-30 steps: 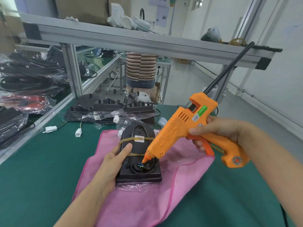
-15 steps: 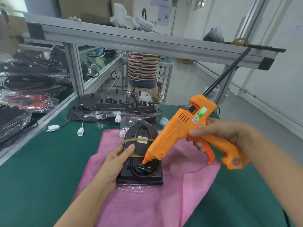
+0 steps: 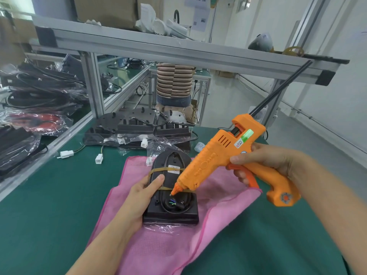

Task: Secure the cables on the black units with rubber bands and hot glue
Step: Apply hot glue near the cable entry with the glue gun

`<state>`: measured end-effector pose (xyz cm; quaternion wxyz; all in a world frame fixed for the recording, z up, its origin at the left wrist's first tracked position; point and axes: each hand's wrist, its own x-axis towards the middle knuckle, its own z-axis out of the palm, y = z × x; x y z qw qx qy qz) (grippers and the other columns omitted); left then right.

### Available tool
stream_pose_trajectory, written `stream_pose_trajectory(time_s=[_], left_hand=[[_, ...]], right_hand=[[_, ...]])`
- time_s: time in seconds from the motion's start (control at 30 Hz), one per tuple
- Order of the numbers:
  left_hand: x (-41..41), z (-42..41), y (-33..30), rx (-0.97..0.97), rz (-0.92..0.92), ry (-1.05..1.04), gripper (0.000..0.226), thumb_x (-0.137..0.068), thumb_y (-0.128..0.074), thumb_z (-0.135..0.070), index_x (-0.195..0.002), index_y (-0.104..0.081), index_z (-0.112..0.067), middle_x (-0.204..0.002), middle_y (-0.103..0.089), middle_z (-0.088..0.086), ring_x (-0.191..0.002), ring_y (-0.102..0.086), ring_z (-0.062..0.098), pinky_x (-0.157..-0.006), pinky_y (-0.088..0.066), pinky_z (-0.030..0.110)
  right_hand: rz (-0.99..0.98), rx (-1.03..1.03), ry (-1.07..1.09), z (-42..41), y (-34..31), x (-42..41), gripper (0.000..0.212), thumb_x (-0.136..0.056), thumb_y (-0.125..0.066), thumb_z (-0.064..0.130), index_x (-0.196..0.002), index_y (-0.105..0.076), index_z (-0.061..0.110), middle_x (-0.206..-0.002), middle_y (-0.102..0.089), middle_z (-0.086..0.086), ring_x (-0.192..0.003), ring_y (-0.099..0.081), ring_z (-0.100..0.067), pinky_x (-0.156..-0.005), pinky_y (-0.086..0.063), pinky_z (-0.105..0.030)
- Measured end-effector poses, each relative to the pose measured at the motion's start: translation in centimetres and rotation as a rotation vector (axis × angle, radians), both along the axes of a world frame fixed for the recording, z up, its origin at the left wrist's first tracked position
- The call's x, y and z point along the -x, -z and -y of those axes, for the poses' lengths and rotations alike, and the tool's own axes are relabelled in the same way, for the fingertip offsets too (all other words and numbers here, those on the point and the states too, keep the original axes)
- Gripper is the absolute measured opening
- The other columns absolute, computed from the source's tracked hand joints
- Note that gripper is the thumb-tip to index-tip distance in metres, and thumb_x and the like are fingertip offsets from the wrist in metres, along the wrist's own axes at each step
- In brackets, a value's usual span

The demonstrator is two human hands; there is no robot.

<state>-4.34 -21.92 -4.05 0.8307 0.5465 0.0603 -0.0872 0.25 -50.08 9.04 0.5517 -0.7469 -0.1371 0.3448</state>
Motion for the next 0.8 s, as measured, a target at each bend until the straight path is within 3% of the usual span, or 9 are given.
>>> stream_pose_trajectory(time_s=[0.23,0.57,0.67,0.8], left_hand=[[-0.01,0.02,-0.08,0.006,-0.006,-0.004,0.025,-0.093,-0.058,-0.019,-0.115,-0.067,-0.011,-0.1,-0.073,0.02,-0.079,-0.072,0.029,-0.069,-0.061,0.035],[-0.31,-0.1,0.37,-0.029,-0.011,-0.013,0.028,-0.089,-0.061,-0.025,-0.114,-0.068,-0.013,-0.101,-0.073,0.019,-0.086,-0.071,0.033,-0.079,-0.059,0.041],[-0.3,-0.1,0.37,-0.028,-0.021,-0.012,0.029,-0.088,-0.061,-0.025,-0.114,-0.067,-0.013,-0.101,-0.073,0.019,-0.086,-0.071,0.033,-0.081,-0.058,0.043],[-0.29,-0.09,0.32,-0.033,-0.024,-0.017,0.026,-0.091,-0.06,-0.023,-0.114,-0.067,-0.013,-0.1,-0.073,0.019,-0.085,-0.072,0.033,-0.079,-0.058,0.042]], right_hand=[[-0.003,-0.007,0.006,-0.44,-0.12,0.2,0.008,-0.08,-0.069,0.019,-0.085,-0.075,0.016,-0.066,-0.065,-0.008,-0.057,-0.061,-0.02,-0.059,-0.056,-0.031],[0.008,-0.009,-0.051,-0.56,-0.63,0.39,0.006,-0.082,-0.072,0.021,-0.086,-0.074,0.017,-0.069,-0.067,-0.005,-0.059,-0.062,-0.018,-0.059,-0.055,-0.031],[0.022,0.017,-0.059,-0.34,-0.44,0.09,0.034,-0.071,-0.084,0.033,-0.094,-0.072,0.012,-0.078,-0.061,-0.015,-0.063,-0.058,-0.024,-0.062,-0.054,-0.033],[0.025,0.023,-0.064,-0.26,-0.46,0.01,0.039,-0.069,-0.086,0.036,-0.096,-0.071,0.012,-0.072,-0.061,-0.015,-0.063,-0.058,-0.025,-0.063,-0.054,-0.034]])
